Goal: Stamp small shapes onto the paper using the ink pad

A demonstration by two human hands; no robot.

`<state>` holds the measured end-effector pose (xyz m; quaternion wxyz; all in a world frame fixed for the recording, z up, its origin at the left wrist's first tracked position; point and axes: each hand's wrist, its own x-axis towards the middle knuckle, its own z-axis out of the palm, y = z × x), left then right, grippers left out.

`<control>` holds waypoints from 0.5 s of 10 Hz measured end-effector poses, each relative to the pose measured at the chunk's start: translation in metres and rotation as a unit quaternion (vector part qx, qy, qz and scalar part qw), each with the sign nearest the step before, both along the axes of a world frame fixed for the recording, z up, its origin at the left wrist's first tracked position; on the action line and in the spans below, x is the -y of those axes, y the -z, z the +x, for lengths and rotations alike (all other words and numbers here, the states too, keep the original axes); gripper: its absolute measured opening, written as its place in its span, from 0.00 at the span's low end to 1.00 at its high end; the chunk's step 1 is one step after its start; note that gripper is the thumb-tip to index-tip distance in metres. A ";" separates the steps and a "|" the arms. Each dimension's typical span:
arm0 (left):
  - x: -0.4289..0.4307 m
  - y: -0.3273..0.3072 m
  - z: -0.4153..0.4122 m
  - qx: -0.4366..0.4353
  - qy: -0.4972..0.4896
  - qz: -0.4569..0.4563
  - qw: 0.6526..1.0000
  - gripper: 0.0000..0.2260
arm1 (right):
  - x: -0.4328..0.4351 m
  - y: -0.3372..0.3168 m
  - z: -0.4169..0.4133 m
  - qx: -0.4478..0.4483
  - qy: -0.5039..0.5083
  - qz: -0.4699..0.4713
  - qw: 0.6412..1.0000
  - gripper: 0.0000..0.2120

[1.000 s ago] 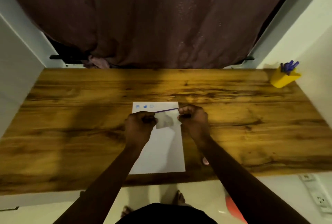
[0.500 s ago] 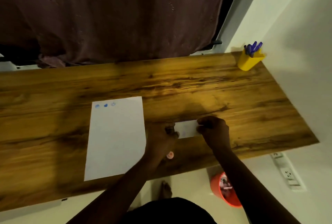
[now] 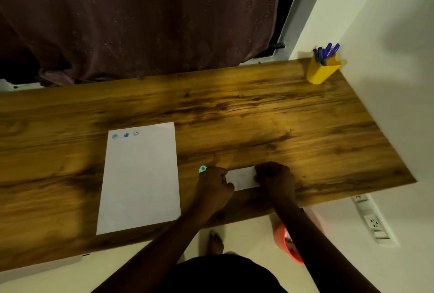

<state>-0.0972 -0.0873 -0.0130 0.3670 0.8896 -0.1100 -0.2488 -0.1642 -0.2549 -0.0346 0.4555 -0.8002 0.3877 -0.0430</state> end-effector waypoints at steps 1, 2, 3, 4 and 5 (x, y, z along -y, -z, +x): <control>0.001 0.000 -0.001 -0.004 0.001 0.005 1.000 0.07 | 0.000 0.001 -0.001 0.005 -0.005 0.005 1.000 0.08; 0.001 0.001 -0.001 0.002 -0.004 0.007 1.000 0.08 | -0.002 0.004 -0.001 0.003 -0.008 -0.007 1.000 0.09; 0.000 0.001 0.002 -0.012 -0.001 0.002 1.000 0.08 | -0.002 0.005 0.000 -0.003 -0.015 -0.014 1.000 0.09; -0.001 -0.002 0.010 -0.023 0.014 0.003 1.000 0.03 | -0.002 0.002 0.001 -0.006 -0.025 -0.014 1.000 0.10; -0.008 -0.012 0.025 -0.029 -0.011 -0.011 0.999 0.08 | -0.003 -0.007 0.007 -0.005 -0.012 -0.032 0.999 0.12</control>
